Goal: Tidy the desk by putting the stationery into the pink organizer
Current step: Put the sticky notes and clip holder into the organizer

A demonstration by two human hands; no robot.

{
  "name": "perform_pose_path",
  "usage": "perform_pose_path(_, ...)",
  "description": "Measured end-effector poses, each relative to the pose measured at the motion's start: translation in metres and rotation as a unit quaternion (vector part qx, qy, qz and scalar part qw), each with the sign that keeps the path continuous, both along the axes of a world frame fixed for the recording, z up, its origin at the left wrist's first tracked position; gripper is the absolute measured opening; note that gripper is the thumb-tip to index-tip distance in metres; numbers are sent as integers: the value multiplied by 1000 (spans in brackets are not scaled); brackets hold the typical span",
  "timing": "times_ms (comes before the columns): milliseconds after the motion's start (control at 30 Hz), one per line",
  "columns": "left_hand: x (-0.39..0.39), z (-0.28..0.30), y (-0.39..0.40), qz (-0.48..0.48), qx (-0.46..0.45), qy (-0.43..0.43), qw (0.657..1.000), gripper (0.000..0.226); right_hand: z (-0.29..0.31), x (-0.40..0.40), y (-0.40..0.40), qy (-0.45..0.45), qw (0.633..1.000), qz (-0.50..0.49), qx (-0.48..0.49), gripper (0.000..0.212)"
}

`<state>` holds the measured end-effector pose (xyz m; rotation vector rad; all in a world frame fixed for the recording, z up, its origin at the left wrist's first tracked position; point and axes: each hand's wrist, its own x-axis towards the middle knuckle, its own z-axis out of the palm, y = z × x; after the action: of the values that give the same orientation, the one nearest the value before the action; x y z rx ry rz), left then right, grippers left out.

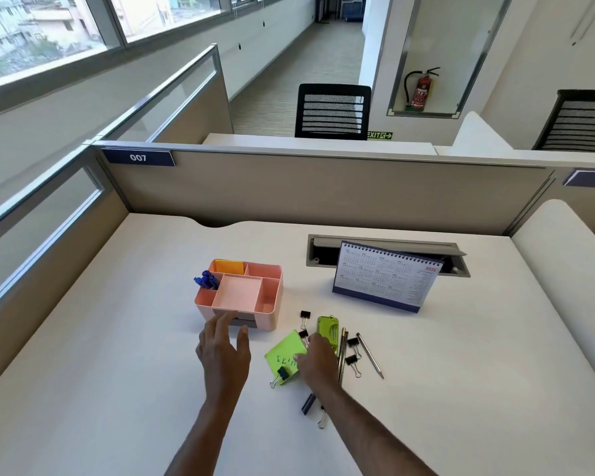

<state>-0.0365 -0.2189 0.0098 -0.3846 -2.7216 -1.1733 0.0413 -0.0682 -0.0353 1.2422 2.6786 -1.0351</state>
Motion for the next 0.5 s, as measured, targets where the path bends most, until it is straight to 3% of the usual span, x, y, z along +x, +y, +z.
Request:
perform_pose_path(100, 4, 0, 6, -27, -4, -2, 1000, 38, 11, 6, 9, 31, 999, -7, -41, 11)
perform_pose_path(167, 6, 2, 9, -82, 3, 4, 997, 37, 20, 11, 12, 60, 997, -2, -40, 8)
perform_pose_path(333, 14, 11, 21, -261, -58, 51, 962, 37, 44, 23, 10, 153, 983, 67, 80, 9)
perform_pose_path(500, 6, 26, 28, -309, -93, 142, 936, 41, 59, 32, 9, 197, 958, 124, 167, 7)
